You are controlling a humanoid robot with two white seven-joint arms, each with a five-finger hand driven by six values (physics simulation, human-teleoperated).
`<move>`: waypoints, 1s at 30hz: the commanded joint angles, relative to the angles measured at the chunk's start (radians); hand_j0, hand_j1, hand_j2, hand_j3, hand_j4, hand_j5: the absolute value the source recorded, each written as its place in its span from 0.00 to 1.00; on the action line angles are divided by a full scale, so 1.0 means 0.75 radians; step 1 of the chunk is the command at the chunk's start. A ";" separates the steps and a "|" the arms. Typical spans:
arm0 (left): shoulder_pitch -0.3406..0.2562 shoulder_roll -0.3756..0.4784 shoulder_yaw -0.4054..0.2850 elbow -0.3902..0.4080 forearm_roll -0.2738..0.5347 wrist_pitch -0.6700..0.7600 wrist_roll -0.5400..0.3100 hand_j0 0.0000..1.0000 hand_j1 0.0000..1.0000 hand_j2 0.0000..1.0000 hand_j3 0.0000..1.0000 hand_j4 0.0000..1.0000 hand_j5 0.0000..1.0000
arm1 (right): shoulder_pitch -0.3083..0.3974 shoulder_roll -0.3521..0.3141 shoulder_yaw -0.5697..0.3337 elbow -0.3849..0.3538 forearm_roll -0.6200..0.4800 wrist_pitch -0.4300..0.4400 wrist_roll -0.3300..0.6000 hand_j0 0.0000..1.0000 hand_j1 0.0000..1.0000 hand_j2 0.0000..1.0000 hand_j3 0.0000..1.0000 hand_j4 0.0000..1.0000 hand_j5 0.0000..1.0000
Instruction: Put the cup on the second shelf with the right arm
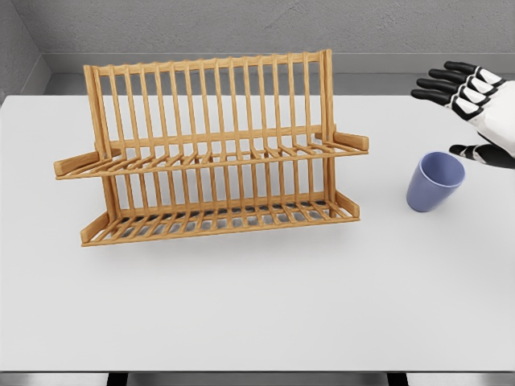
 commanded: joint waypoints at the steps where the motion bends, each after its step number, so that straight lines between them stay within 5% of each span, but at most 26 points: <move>1: 0.000 0.000 0.000 0.000 0.000 0.000 -0.001 1.00 1.00 1.00 1.00 1.00 1.00 | 0.000 -0.003 0.001 -0.005 -0.007 -0.001 0.000 1.00 1.00 1.00 1.00 1.00 1.00; 6: 0.000 0.000 0.000 0.000 0.000 0.000 -0.001 1.00 1.00 1.00 1.00 1.00 1.00 | 0.018 -0.107 -0.062 -0.005 -0.019 -0.001 0.006 1.00 1.00 1.00 1.00 1.00 1.00; 10: 0.000 0.000 0.000 0.000 0.000 0.000 0.001 1.00 1.00 1.00 1.00 1.00 1.00 | -0.033 -0.133 -0.115 0.002 -0.082 -0.001 0.786 1.00 1.00 1.00 1.00 1.00 1.00; 12: 0.000 0.000 0.000 0.000 0.000 0.000 0.001 1.00 1.00 1.00 1.00 1.00 1.00 | -0.088 -0.133 -0.122 -0.003 -0.140 -0.001 1.008 1.00 1.00 1.00 1.00 1.00 1.00; 17: 0.000 0.000 0.000 0.000 0.000 0.000 -0.001 1.00 1.00 1.00 1.00 1.00 1.00 | -0.178 -0.107 -0.011 -0.001 -0.140 -0.001 1.017 1.00 1.00 1.00 1.00 1.00 1.00; 20: 0.000 0.000 0.000 0.000 0.000 0.000 -0.001 1.00 1.00 1.00 1.00 1.00 1.00 | -0.444 -0.009 0.312 0.083 -0.134 -0.001 1.017 1.00 1.00 1.00 1.00 1.00 1.00; 22: 0.000 0.000 0.000 0.000 0.000 0.000 0.001 1.00 1.00 1.00 1.00 1.00 1.00 | -0.536 0.034 0.443 0.167 -0.125 -0.001 1.017 1.00 1.00 1.00 1.00 1.00 1.00; 30: 0.000 0.000 0.000 0.000 0.000 0.000 0.001 1.00 1.00 1.00 1.00 1.00 1.00 | -0.591 0.038 0.457 0.202 -0.119 -0.001 1.017 1.00 1.00 1.00 1.00 1.00 1.00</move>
